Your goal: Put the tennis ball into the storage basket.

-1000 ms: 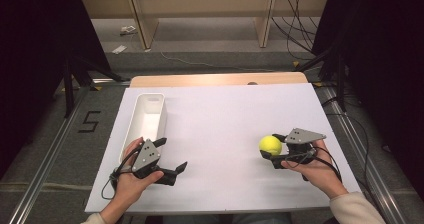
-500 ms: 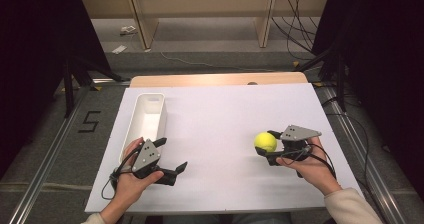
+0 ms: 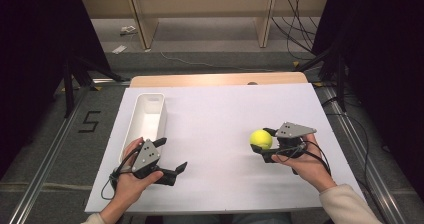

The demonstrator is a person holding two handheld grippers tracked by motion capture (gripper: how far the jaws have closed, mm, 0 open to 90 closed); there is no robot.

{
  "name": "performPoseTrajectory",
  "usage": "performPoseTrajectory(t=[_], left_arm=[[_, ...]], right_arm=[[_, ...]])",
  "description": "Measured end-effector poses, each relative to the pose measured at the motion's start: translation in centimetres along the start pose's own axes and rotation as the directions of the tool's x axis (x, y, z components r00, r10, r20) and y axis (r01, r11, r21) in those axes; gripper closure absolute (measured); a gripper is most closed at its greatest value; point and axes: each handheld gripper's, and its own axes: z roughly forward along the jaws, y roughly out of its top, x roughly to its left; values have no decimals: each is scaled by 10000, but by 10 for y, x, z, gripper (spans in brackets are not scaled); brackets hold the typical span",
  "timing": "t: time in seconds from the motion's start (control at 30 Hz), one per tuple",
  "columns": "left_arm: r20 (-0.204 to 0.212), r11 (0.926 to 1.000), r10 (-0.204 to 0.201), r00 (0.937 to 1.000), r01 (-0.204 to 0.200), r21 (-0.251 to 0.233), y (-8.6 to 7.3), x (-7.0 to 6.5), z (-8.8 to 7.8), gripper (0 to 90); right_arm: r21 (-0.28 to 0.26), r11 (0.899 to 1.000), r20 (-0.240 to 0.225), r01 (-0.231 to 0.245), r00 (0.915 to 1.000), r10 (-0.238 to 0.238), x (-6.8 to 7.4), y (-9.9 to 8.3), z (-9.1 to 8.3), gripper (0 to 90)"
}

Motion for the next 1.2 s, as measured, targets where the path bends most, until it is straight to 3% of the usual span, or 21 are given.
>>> performPoseTrajectory(t=[1.2], left_arm=[[34, 10000, 2, 10000, -2, -22, 0, 0, -1, 0]], right_arm=[[-234, 9997, -166, -42, 9999, 38, 3, 15, 15, 266]])
